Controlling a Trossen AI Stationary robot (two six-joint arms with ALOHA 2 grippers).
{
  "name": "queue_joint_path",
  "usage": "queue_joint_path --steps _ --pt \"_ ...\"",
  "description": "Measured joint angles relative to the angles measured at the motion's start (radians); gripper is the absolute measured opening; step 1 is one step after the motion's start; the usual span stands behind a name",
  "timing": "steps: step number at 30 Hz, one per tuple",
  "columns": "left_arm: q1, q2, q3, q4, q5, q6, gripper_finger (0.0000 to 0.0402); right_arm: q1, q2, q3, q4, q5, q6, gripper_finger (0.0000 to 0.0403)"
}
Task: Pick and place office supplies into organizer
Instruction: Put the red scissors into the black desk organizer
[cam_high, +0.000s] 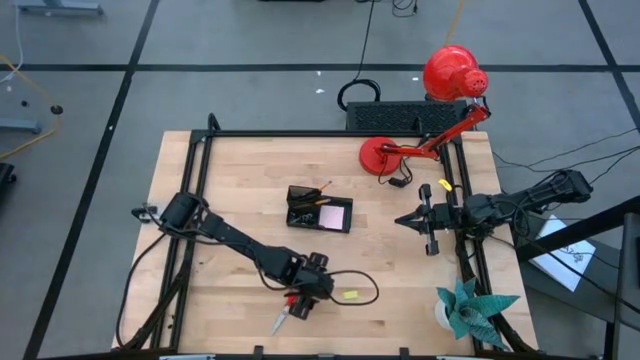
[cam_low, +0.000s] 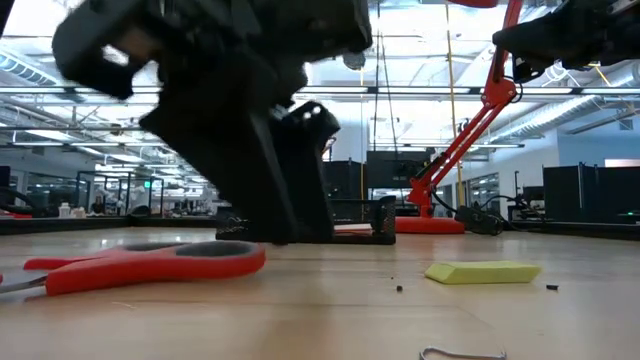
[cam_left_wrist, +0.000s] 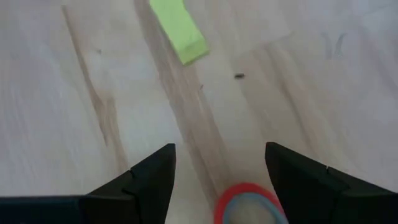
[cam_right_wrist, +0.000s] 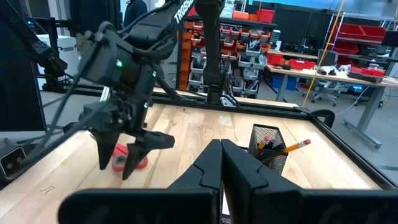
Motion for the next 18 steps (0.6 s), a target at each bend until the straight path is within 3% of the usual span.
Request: queue_joint_path --steps 10,18 --pt "-0.001 0.0 0.095 -0.25 -0.015 0.027 0.0255 0.0 0.0 0.0 -0.002 0.001 0.0 0.0" --pt "0.003 0.021 0.074 -0.243 -0.036 0.032 0.0255 0.0 0.003 0.0 -0.002 0.001 0.0 0.0"
